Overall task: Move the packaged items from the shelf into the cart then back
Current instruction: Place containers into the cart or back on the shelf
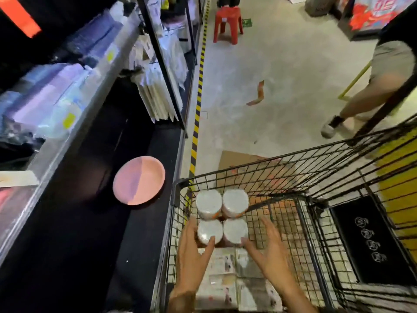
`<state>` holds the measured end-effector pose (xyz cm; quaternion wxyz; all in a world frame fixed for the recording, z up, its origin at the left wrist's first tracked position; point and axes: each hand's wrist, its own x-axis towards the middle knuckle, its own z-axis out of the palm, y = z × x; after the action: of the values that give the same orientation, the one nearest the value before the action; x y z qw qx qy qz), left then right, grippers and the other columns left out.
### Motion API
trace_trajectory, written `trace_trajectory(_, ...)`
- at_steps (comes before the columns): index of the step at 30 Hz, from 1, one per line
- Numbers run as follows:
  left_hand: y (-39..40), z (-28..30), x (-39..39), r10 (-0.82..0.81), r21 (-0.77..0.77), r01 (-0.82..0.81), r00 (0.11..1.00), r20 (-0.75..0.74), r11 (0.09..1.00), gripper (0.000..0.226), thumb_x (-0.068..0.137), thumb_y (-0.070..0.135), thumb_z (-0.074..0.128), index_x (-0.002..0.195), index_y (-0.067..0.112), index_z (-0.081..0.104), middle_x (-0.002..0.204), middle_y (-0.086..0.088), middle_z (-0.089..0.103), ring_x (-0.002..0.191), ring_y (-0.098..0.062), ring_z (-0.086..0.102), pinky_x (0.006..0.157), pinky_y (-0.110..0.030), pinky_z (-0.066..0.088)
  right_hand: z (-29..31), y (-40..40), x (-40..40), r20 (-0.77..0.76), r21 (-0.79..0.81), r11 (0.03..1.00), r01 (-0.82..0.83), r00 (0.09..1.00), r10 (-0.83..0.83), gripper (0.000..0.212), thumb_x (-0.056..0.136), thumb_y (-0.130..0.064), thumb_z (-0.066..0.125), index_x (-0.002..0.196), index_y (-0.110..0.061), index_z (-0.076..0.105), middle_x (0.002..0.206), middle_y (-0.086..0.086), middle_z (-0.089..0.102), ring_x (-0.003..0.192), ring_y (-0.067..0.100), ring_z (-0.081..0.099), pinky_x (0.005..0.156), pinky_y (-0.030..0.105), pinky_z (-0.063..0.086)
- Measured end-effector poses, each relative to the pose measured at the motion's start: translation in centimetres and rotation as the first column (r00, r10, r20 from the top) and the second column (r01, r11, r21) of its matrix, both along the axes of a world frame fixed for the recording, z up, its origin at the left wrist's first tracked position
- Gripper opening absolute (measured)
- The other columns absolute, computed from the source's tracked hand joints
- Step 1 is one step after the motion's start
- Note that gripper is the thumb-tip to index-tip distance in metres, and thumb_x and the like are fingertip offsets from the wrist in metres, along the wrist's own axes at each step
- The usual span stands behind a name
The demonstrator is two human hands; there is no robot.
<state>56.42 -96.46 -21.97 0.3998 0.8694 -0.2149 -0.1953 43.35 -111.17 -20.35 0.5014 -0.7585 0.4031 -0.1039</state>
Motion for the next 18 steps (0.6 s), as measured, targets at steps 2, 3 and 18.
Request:
trace_trajectory(2,-1.5,-2.4,1.7,0.080,0.031,-0.078,0.995,-0.057,0.996,0.084,0.080,0.033,0.074,0.148,0.019,0.026,0.152,0.000,0.032,0.138,-0.017,0.031,0.114,-0.031,0.026,-2.6,-1.2,1.9,-0.043,0.043,0.999,0.032,0.999,-0.030,0.092,0.075,-0.045,0.075,0.148,-0.021,0.026,0.155,-0.001,0.025,0.142,0.016,0.021,0.111,0.030,0.017)
trace_trajectory(3,-2.3,-3.7,2.5,0.114,0.038,-0.111,0.989,-0.090,0.993,0.089,0.076,0.029,0.078,0.148,0.015,0.027,0.151,-0.004,0.033,0.137,-0.020,0.032,0.112,-0.029,0.026,-4.1,-1.8,2.8,-0.054,0.077,0.996,0.055,0.997,-0.051,0.095,0.073,-0.042,0.078,0.148,-0.021,0.024,0.156,0.000,0.024,0.142,0.018,0.021,0.112,0.031,0.018)
trace_trajectory(18,-8.4,-15.0,8.7,0.207,-0.158,-0.231,0.966,-0.155,0.960,0.101,0.042,0.017,0.096,0.127,0.021,0.042,0.120,0.011,0.051,0.117,-0.006,0.047,0.090,0.005,0.028,-17.0,-5.3,9.9,0.182,0.233,0.964,0.125,0.969,-0.170,0.108,0.049,-0.005,0.093,0.139,-0.018,0.035,0.133,-0.006,0.050,0.124,-0.001,0.047,0.099,0.009,0.039)
